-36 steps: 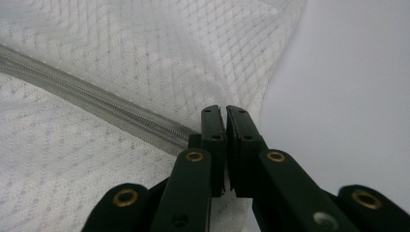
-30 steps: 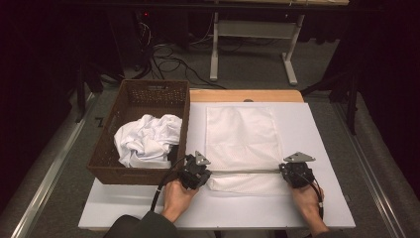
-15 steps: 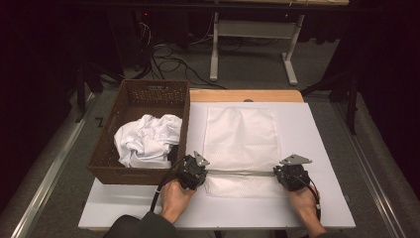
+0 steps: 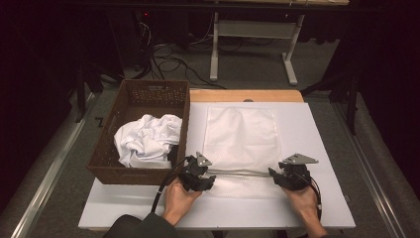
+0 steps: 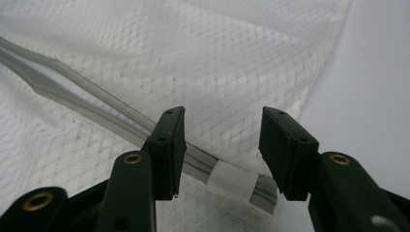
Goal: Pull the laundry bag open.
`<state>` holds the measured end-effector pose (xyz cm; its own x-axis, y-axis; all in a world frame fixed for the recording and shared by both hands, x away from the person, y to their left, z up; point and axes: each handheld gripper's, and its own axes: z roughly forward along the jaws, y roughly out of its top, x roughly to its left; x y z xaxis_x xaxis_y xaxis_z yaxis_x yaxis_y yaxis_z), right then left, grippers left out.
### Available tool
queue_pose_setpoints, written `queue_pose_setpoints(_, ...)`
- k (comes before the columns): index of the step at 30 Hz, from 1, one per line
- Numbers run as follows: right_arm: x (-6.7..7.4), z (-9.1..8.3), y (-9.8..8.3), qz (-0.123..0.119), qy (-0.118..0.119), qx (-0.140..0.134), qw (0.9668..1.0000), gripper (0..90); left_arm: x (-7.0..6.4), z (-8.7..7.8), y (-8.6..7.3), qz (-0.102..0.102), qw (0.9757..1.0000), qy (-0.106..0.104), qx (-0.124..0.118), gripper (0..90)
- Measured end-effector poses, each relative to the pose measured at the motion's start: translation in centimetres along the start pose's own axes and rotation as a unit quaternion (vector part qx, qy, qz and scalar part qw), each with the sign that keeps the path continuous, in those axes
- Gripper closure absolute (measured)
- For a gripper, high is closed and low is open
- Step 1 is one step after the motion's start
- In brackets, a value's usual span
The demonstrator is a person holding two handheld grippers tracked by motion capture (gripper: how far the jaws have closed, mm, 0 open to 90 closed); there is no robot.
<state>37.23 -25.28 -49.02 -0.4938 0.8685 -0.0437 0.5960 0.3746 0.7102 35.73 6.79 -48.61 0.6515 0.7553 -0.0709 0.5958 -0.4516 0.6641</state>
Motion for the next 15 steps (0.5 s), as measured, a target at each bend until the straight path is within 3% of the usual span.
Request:
queue_pose_setpoints(7,0.0,0.1,0.2,0.010,0.021,0.000,0.9997,49.8,-0.5,0.4,0.3,0.013,0.9995,-0.026,-0.009,46.5)
queue_pose_setpoints(12,0.0,0.0,0.5,0.014,0.029,-0.005,0.9995,55.6,-1.2,0.7,0.3,0.029,0.9986,-0.043,-0.013,46.3)
queue_pose_setpoints(15,0.2,-0.1,0.6,0.011,0.037,-0.012,0.9992,57.1,-1.7,1.2,0.3,0.037,0.9981,-0.049,-0.002,46.3)
